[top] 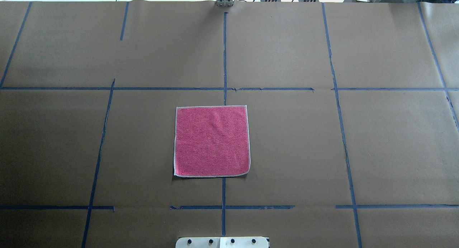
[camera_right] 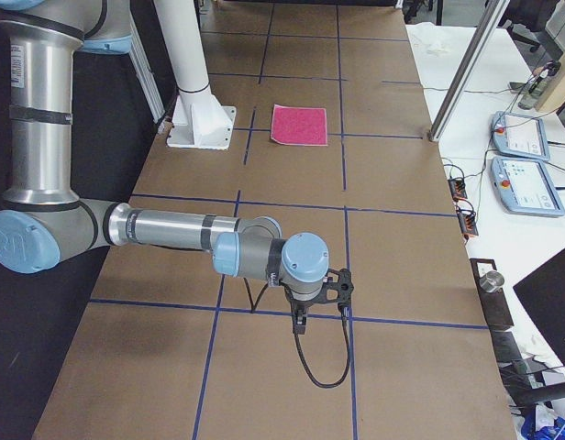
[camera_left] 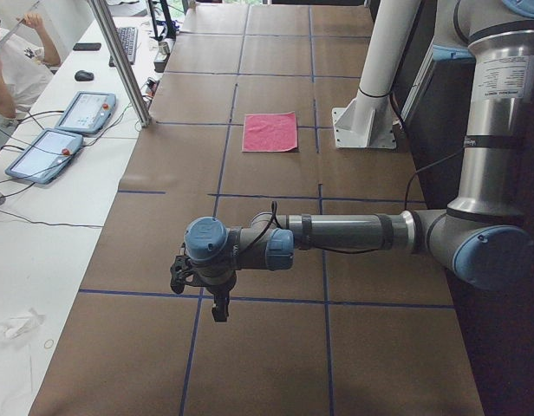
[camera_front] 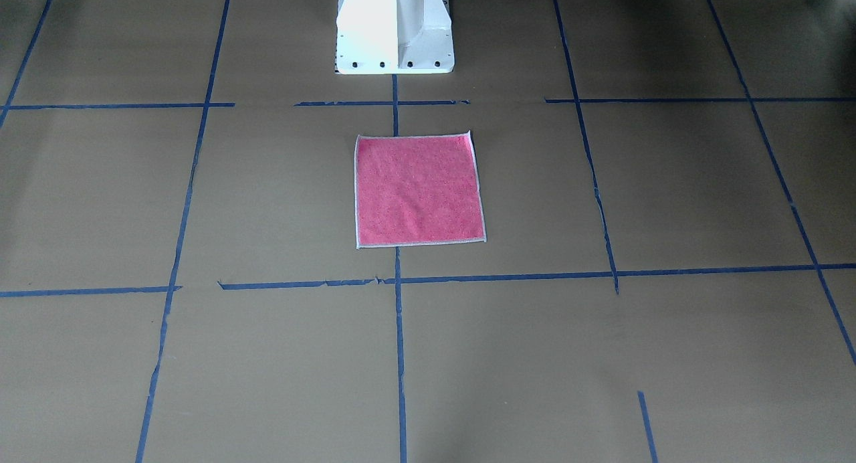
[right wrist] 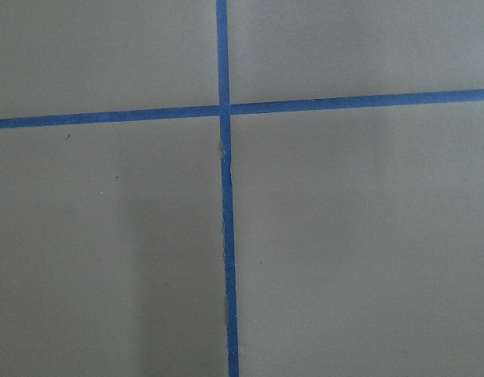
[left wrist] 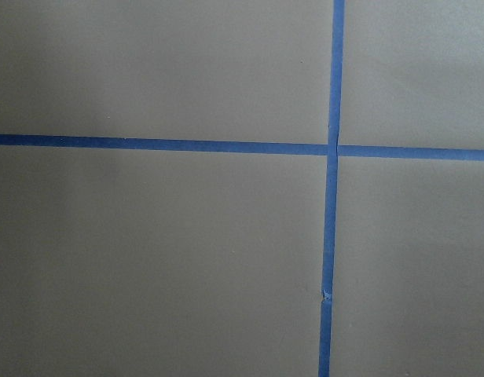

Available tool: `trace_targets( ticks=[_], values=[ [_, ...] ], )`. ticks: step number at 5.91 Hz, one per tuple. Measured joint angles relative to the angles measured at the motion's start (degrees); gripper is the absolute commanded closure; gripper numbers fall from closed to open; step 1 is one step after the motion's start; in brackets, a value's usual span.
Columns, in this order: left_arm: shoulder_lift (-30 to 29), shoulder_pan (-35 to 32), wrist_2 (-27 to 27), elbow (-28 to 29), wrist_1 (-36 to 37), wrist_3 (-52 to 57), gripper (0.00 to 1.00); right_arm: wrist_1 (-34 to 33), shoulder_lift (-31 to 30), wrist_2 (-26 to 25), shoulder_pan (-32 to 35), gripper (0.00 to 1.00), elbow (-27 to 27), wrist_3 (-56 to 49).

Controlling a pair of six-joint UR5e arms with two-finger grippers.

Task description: Fold towel twice with both arms

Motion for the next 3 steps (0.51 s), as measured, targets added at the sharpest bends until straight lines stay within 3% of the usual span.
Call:
trace_targets(
  ticks=[1, 3],
  values=[
    [-0.28, 1.45, 0.03, -1.79, -0.2, -0.29, 0.0, 0.0, 0.28, 0.01, -0.2, 0.0, 0.04, 0.0],
    [-1.72, 11.51, 0.37, -10.72, -0.49, -10.86, 0.0, 0.13, 1.16, -0.05, -1.68, 0.0, 0.32, 0.14]
  ],
)
